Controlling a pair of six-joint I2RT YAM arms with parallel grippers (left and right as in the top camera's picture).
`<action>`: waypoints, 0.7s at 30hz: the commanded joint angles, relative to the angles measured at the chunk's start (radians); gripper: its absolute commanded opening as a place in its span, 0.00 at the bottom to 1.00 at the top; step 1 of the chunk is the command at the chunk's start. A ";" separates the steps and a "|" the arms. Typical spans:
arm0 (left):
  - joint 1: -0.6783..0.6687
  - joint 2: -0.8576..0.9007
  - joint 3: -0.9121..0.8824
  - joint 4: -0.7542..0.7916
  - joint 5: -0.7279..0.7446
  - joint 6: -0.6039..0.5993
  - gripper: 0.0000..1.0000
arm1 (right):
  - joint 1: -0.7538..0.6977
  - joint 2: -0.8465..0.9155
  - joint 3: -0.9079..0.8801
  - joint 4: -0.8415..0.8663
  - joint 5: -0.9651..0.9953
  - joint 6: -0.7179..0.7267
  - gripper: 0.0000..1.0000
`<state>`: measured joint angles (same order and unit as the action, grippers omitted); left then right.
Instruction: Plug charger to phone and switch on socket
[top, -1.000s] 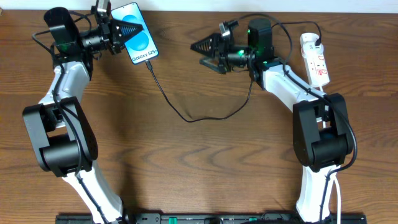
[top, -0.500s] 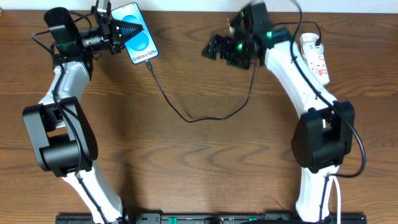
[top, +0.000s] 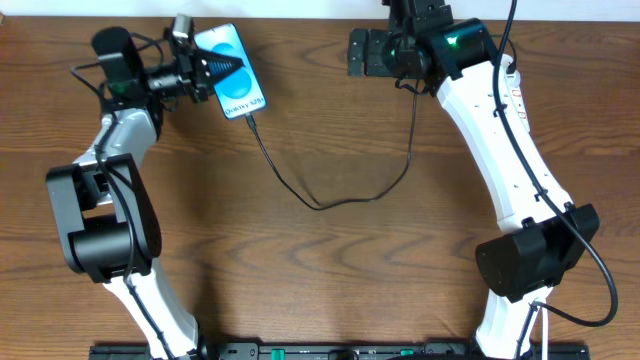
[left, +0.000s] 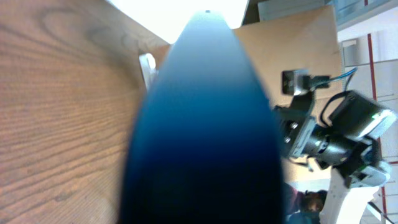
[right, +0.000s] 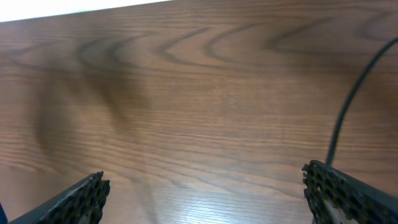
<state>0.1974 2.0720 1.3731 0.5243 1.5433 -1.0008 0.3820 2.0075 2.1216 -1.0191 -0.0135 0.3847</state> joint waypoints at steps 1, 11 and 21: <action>-0.025 -0.033 -0.027 0.008 0.026 0.074 0.07 | -0.006 -0.036 0.014 -0.014 0.072 -0.016 0.99; -0.093 -0.026 -0.041 0.004 0.021 0.103 0.07 | -0.005 -0.041 0.014 -0.022 0.055 -0.016 0.99; -0.165 0.087 -0.041 -0.022 0.016 0.103 0.07 | -0.003 -0.112 0.014 -0.021 0.057 -0.027 0.99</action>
<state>0.0509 2.0983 1.3315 0.5014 1.5421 -0.9150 0.3820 1.9575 2.1212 -1.0370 0.0338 0.3786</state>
